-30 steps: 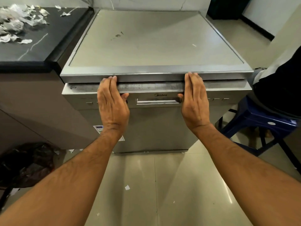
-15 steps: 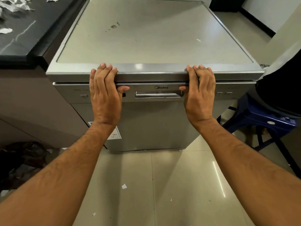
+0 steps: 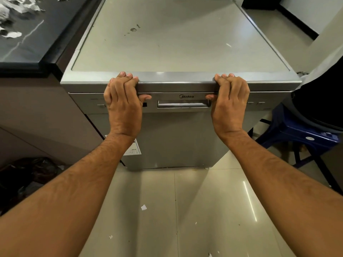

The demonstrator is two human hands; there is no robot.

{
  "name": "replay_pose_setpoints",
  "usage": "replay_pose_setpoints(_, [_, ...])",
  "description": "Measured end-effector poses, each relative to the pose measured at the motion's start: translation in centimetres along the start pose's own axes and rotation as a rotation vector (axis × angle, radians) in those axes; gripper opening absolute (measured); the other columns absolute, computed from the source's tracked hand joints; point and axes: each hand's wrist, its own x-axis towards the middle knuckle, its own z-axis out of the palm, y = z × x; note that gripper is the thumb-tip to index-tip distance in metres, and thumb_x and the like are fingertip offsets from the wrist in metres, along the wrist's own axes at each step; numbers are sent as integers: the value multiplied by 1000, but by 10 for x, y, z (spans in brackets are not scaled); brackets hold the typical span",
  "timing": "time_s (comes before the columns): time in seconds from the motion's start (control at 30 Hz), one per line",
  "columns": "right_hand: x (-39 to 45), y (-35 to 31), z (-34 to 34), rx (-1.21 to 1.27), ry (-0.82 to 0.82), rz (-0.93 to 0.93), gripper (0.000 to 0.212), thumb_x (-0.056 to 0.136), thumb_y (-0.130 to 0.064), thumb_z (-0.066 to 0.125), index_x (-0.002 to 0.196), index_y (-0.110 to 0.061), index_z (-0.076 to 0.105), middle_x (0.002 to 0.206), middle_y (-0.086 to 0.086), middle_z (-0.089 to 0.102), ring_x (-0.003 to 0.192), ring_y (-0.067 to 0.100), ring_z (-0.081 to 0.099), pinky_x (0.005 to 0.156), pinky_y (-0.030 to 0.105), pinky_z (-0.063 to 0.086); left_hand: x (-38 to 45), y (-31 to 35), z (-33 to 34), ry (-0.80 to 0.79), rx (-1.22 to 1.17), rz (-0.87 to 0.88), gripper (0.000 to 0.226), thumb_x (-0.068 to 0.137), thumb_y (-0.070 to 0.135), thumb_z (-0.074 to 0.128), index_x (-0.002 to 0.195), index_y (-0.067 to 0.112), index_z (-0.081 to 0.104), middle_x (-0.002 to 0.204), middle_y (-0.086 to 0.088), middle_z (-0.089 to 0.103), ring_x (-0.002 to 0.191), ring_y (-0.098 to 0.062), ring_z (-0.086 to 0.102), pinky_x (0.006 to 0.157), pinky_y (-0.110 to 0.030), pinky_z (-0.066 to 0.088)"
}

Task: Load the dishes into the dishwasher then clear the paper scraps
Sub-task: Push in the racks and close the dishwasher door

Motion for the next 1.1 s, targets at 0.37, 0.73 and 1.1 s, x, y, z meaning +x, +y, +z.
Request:
replay_pose_setpoints(0.37, [15,-57,-30,137,-197,72,52,79,-16,60,127,2,54,125,21,52,124,39,47,113,53,34,21,0,-43,-272,97,158,38,106,34,46,132,6,49,130,-14,53,126,-30,49,115,-41,32])
replay_pose_setpoints(0.73, [41,-190,-19,196,-399,-145,67,97,-33,51,149,6,38,153,25,40,148,40,29,124,51,20,37,-92,-117,-371,145,68,53,100,7,45,151,-2,33,157,-19,36,150,-31,25,125,-45,18])
replay_pose_setpoints(1.1, [123,-309,-6,303,-439,-217,68,95,-33,53,150,5,38,154,26,40,148,39,31,124,50,21,115,-175,-164,-397,247,-68,61,105,32,41,153,-3,29,160,-21,29,153,-30,17,124,-47,17])
